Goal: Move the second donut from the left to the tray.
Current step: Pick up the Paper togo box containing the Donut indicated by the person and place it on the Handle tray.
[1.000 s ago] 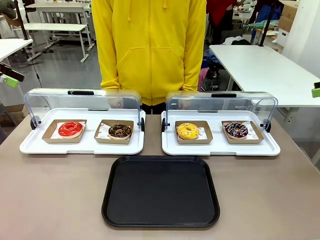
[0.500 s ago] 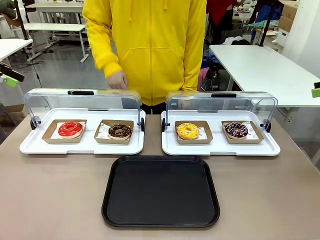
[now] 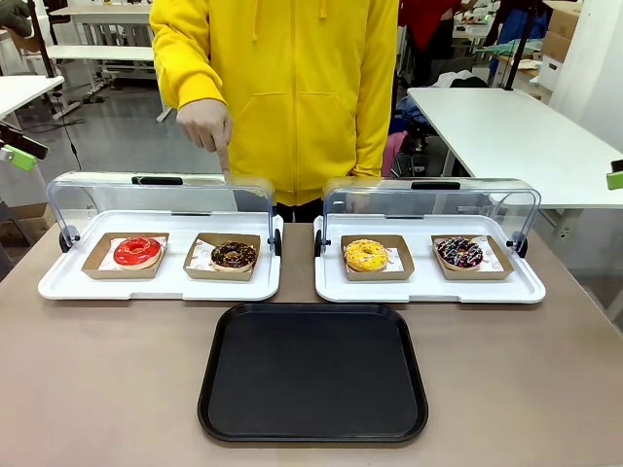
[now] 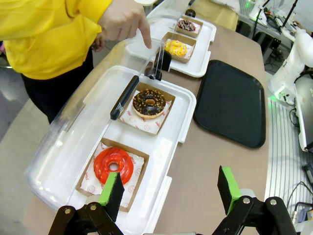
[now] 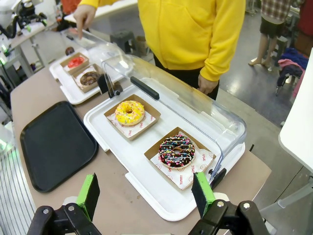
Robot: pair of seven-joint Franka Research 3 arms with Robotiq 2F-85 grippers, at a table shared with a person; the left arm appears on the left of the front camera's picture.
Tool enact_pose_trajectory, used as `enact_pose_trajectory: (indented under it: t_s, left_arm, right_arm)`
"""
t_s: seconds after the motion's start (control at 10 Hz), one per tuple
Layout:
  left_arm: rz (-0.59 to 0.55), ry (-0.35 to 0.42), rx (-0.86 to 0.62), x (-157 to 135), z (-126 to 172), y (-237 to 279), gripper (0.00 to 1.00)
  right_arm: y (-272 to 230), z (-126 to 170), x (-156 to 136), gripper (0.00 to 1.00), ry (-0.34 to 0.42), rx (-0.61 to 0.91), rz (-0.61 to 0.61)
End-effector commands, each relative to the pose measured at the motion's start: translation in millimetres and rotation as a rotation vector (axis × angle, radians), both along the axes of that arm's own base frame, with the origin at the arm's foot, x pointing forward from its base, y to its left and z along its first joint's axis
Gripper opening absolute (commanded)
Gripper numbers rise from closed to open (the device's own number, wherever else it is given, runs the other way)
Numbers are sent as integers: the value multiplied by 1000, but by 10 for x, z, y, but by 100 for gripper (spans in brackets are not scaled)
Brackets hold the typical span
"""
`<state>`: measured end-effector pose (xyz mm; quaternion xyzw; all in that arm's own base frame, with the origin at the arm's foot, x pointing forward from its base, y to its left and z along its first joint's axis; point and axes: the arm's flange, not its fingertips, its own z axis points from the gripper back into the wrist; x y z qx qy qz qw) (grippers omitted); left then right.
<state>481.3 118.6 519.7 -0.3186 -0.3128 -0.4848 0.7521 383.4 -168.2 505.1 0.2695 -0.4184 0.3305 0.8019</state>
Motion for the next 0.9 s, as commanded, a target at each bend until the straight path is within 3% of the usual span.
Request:
enact_pose_trajectory:
  t_s: [0.0,0.8]
  left_arm:
    - [-6,0,-2,-15,13,-3,100]
    - [-6,0,-2,-15,13,-3,100]
  right_arm:
    - [-1,-3,33,100,-35,7,9]
    - [-1,-3,33,100,-35,7,9]
